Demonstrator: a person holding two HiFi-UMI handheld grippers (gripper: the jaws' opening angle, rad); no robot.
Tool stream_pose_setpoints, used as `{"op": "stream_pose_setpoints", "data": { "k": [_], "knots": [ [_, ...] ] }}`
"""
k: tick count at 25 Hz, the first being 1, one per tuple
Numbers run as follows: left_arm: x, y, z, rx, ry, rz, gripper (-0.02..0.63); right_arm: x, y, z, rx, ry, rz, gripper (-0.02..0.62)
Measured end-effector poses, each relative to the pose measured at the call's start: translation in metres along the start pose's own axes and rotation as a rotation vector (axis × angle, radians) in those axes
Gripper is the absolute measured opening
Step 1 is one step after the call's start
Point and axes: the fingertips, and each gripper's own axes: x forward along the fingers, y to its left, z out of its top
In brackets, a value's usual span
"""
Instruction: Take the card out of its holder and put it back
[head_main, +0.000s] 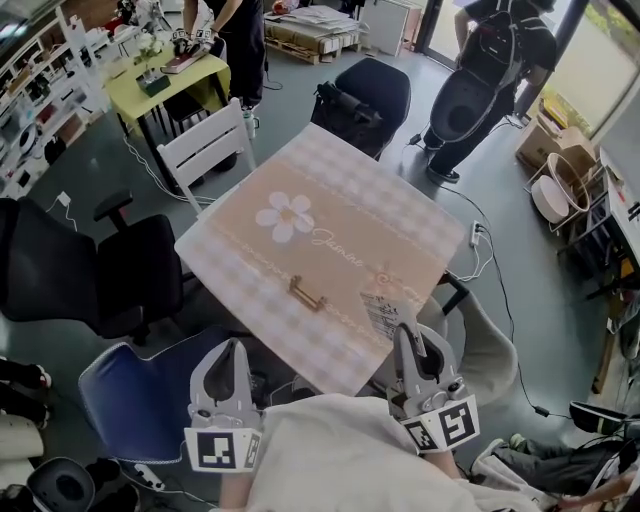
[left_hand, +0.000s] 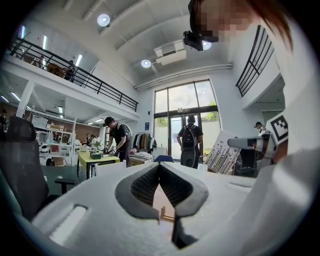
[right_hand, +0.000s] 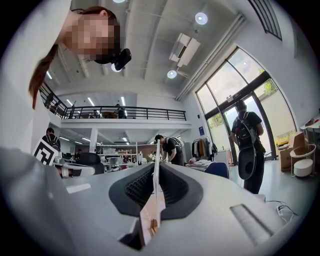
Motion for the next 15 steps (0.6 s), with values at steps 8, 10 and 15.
{"op": "stream_pose_setpoints", "data": {
  "k": [8, 10, 15],
  "knots": [
    [-0.008, -0.002, -0.001, 0.008, 0.002, 0.010, -0.002, -0.004, 0.004, -0.005, 0.025, 0.002, 0.003, 0.018],
    [-0.010, -0.002, -0.002, 0.006, 0.004, 0.012, -0.002, -0.004, 0.005, -0.006, 0.024, 0.005, 0.009, 0.018],
    [-0.013, -0.002, -0.002, 0.000, 0.009, 0.023, -0.002, -0.004, 0.005, -0.003, 0.020, 0.008, 0.018, 0.018]
  ]
}}
